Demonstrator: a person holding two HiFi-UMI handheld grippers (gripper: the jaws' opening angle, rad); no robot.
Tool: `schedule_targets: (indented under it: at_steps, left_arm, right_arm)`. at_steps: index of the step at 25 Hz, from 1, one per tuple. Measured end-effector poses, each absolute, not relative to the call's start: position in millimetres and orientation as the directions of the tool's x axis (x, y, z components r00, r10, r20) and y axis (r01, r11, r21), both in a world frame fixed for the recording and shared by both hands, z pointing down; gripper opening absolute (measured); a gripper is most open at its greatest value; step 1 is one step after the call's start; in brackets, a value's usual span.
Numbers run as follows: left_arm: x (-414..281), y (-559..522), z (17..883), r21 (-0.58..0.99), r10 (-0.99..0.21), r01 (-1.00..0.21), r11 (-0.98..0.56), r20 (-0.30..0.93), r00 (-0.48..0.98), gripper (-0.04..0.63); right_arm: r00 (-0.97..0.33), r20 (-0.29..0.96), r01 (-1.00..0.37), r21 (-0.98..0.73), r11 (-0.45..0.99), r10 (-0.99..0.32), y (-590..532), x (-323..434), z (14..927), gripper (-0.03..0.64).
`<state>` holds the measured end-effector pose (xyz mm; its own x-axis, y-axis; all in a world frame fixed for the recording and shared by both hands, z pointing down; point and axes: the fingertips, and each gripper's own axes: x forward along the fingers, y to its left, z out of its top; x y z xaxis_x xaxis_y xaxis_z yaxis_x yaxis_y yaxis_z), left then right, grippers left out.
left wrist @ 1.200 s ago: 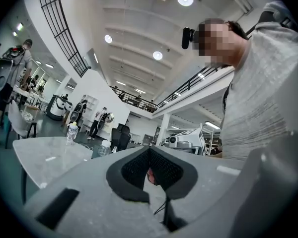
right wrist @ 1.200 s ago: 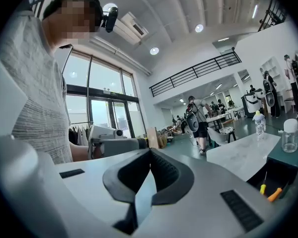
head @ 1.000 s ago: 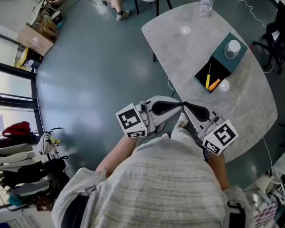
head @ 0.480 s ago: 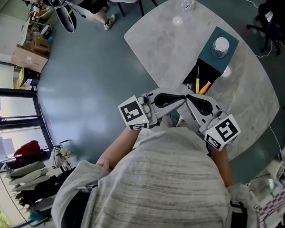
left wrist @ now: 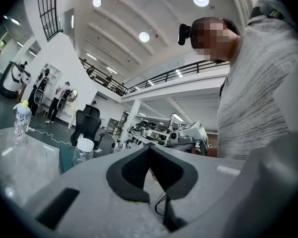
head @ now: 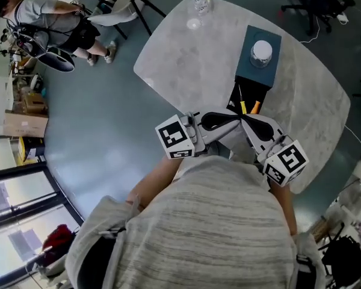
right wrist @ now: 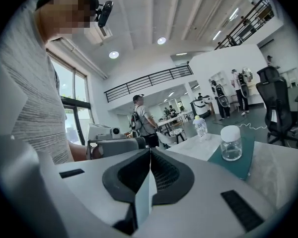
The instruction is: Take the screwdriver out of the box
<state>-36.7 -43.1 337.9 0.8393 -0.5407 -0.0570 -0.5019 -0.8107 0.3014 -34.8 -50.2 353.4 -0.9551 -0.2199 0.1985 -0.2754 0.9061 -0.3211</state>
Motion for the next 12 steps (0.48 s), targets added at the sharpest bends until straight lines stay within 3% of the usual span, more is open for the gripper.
schedule_targets:
  at_steps: [12]
  left_arm:
    - [-81, -93, 374, 0.286, -0.226, -0.214, -0.934, -0.009, 0.974, 0.015]
  right_arm:
    - [-0.809, 0.308, -0.579, -0.279, 0.766, -0.5, -101, -79, 390, 0.012]
